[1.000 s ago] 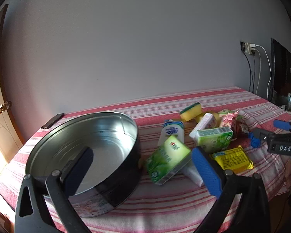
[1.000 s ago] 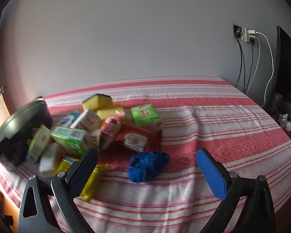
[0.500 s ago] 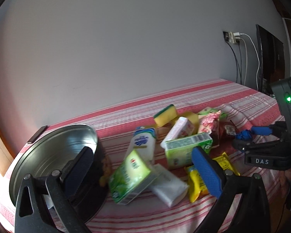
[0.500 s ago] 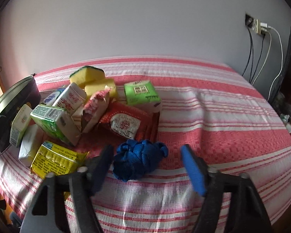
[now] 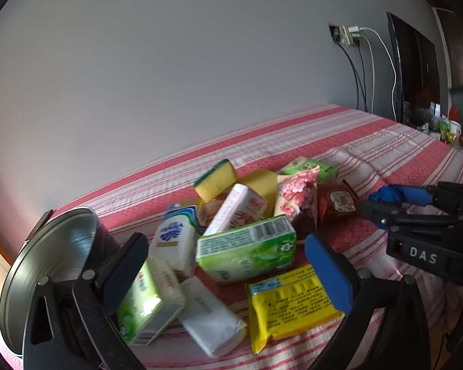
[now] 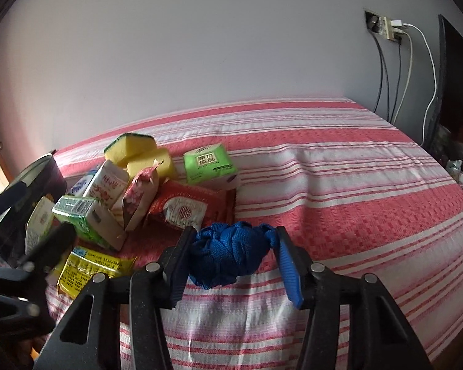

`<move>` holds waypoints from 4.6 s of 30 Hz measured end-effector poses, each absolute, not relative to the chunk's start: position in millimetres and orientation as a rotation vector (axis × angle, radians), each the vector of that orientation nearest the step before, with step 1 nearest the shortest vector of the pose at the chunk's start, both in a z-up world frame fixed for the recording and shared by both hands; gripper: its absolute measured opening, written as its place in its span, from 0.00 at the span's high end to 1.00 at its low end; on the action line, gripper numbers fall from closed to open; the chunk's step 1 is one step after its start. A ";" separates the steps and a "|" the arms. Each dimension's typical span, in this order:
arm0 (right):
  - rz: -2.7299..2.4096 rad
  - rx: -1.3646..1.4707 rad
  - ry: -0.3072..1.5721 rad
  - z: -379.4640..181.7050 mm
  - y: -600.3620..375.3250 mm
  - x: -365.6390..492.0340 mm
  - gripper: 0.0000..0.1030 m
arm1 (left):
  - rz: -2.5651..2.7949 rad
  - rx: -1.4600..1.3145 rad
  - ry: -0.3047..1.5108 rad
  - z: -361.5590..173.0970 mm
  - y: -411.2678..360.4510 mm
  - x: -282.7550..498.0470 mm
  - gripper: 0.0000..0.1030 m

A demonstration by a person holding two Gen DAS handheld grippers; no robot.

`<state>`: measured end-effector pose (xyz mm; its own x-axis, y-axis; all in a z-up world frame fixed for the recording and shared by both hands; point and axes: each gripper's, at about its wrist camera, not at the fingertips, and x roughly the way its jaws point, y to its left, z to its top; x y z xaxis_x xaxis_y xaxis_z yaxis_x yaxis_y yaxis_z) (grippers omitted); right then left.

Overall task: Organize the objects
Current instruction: 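Grasp the blue knotted cloth with the right gripper while the left gripper approaches the green tissue pack, then grasp the small green tissue pack with the left gripper and lift it, then carry the green pack with the left gripper and the blue cloth with the right gripper over the metal tin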

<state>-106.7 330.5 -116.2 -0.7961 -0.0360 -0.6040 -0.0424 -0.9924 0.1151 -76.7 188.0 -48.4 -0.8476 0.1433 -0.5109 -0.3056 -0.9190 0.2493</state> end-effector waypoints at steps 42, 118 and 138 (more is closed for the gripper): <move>3.016 -0.838 0.169 -112.2 327.1 -95.6 0.48 | 2.795 -0.623 0.421 -42.3 182.9 -74.8 0.27; 3.439 -0.587 -0.167 -17.8 193.7 -94.0 0.48 | 3.209 -0.541 -0.045 8.3 11.7 -53.0 0.27; 3.534 -0.740 -0.279 -13.6 120.2 -137.2 0.48 | 3.299 -0.703 -0.089 0.4 -52.5 -72.7 0.27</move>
